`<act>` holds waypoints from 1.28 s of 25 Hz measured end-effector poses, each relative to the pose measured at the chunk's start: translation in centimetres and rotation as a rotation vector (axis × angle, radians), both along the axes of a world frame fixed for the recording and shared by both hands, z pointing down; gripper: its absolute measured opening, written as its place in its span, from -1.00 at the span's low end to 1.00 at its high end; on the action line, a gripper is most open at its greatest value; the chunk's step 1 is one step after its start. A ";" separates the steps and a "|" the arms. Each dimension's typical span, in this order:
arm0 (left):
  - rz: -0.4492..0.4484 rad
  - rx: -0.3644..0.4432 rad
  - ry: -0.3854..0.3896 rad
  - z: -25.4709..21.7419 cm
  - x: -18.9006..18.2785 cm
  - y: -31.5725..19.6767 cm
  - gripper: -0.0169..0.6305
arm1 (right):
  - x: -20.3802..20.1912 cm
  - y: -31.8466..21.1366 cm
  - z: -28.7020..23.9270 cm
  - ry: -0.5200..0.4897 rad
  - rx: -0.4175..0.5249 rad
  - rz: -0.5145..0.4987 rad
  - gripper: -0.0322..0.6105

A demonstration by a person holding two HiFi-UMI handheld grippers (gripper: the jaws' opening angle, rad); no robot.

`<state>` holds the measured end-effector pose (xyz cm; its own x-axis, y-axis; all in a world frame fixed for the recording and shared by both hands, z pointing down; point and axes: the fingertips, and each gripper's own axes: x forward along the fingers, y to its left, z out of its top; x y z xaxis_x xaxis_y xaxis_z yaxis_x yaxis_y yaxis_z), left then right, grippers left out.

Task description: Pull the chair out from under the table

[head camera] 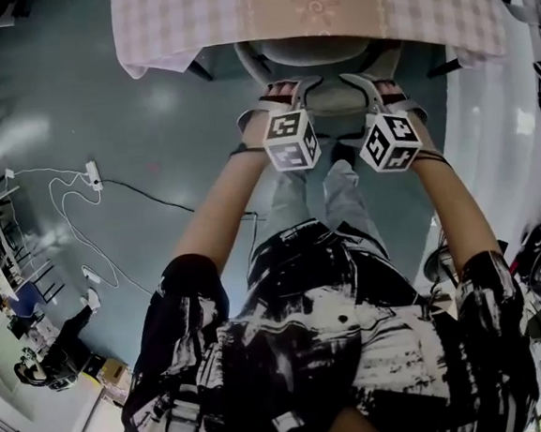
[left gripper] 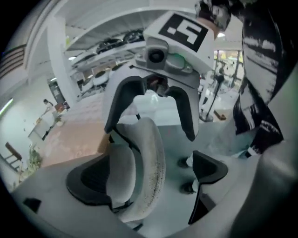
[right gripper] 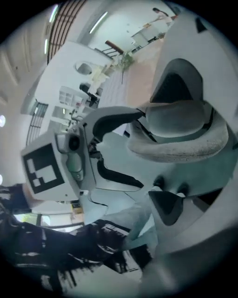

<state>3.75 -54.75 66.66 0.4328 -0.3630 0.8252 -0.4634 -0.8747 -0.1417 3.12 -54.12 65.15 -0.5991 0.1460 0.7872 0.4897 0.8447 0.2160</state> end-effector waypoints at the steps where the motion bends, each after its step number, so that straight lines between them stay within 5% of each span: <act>1: 0.037 -0.016 -0.053 1.6 0.1 0.1 0.77 | 0.3 0.1 1.9 0.052 0.032 -0.043 0.87; 5: 0.138 -0.076 -0.222 7.6 -0.2 0.5 0.74 | 1.4 -0.3 7.8 0.203 0.102 -0.140 0.87; 9: 0.089 -0.109 -0.258 10.4 -0.7 0.1 0.54 | 1.3 -0.9 10.9 0.252 0.109 -0.121 0.81; 14: 0.041 -0.099 -0.304 12.3 -1.2 -0.7 0.29 | 0.8 -1.9 12.6 0.278 0.210 -0.110 0.28; 17: 0.061 -0.060 -0.375 12.8 -1.7 -1.2 -0.02 | 1.0 -2.5 13.6 0.302 0.319 -0.145 -0.13; 21: 0.137 -0.012 -0.452 13.3 -1.7 -1.2 -0.46 | 1.4 -2.5 14.2 0.304 0.363 -0.165 -0.35; 32: 0.177 -0.052 -0.449 13.5 -1.5 -0.6 -0.62 | 1.8 -2.0 14.1 0.330 0.331 -0.196 -0.58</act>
<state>2.28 -55.31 80.12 0.0818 -0.2692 0.9596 -0.2096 -0.9459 -0.2475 4.87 -56.11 79.29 -0.2973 -0.0586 0.9530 0.7193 0.6426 0.2639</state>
